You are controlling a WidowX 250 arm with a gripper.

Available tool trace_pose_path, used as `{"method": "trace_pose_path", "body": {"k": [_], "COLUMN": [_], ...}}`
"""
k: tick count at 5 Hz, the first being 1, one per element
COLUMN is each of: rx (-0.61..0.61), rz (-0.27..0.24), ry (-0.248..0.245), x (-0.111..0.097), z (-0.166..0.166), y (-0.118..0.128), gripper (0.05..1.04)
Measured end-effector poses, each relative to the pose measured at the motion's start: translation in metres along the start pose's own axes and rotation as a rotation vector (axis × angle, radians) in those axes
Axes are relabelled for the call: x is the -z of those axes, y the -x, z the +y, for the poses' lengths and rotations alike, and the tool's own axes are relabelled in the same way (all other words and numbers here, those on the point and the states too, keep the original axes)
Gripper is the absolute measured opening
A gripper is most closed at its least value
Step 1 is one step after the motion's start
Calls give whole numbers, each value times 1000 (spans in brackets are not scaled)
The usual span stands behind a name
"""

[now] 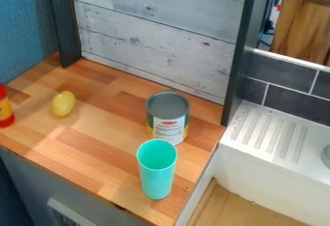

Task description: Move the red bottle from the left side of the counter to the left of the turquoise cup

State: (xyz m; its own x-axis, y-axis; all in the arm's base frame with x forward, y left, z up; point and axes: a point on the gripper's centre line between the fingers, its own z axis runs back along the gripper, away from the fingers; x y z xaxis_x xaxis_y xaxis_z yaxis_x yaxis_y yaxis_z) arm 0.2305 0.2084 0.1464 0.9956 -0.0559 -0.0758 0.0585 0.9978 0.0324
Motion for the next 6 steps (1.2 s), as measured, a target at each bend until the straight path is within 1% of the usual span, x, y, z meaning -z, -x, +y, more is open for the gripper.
{"method": "trace_pose_path", "body": {"k": [1,2,3,4,5,6], "rx": [-2,-2,6,9,16,14], "rz": [24,57,83,125,151,160], "ry": [9,2,21,40,44,30], "x": [11,19,30,47,56,61], "z": [8,13,15,17,19,24], "y": [-4,-5,-7,-8,-7,-10], "gripper": [1001,1001,1001,1001,1001,965]}}
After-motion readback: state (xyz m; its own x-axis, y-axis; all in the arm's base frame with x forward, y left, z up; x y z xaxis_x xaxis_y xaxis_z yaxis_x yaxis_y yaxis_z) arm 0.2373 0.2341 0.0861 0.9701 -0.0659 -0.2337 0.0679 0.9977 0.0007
